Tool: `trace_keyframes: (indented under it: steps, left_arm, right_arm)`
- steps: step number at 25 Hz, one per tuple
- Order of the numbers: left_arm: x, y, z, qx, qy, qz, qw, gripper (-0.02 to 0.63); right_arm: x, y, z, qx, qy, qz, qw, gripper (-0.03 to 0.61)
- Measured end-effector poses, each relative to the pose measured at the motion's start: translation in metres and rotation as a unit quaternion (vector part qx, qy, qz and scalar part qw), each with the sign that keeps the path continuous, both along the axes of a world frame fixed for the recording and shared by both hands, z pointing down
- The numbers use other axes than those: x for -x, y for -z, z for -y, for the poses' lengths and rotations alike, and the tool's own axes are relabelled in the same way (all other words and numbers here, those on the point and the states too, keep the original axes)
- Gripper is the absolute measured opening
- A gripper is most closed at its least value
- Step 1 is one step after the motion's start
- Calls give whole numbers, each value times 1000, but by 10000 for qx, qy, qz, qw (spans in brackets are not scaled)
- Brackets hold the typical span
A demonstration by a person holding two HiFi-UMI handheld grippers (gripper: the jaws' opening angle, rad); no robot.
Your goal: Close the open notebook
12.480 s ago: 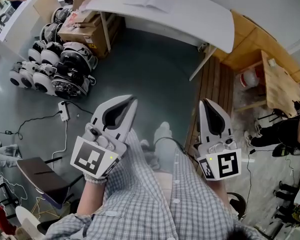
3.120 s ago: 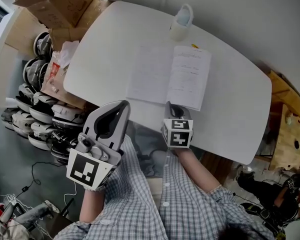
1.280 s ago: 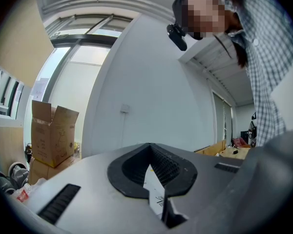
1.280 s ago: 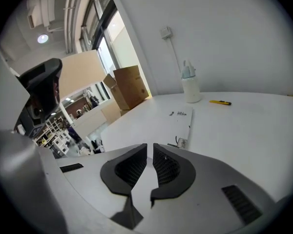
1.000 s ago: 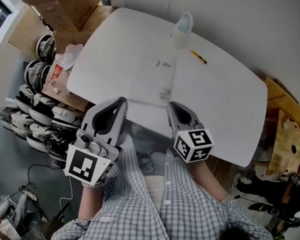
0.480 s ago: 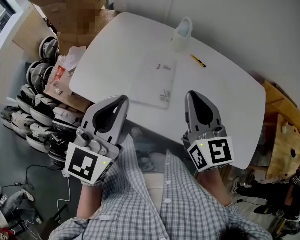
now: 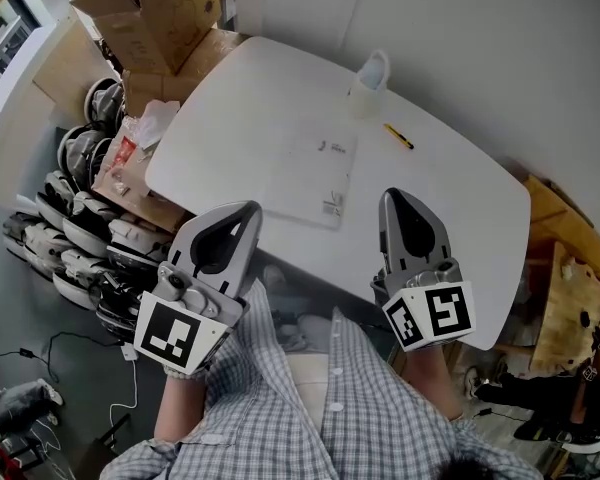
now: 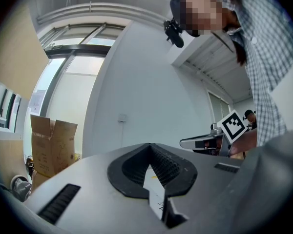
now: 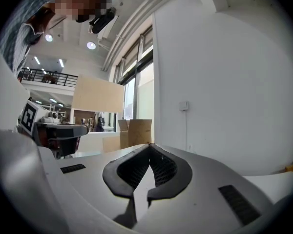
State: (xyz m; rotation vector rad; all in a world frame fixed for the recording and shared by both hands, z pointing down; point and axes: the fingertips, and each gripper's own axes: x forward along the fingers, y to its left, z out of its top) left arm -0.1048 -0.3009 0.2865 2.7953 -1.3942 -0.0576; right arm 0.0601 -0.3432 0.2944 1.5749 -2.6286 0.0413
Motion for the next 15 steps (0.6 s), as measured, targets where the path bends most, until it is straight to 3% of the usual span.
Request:
trace_keyframes:
  steps: [9, 15]
  left_arm:
    - [4, -2, -5, 34, 53, -23, 10000, 6]
    - [-1, 0, -6, -6, 3, -29, 10000, 8]
  right_arm:
    - [5, 6, -4, -144, 43, -138, 9998, 20]
    - [6, -2, -6, 61, 143, -46, 9999, 20]
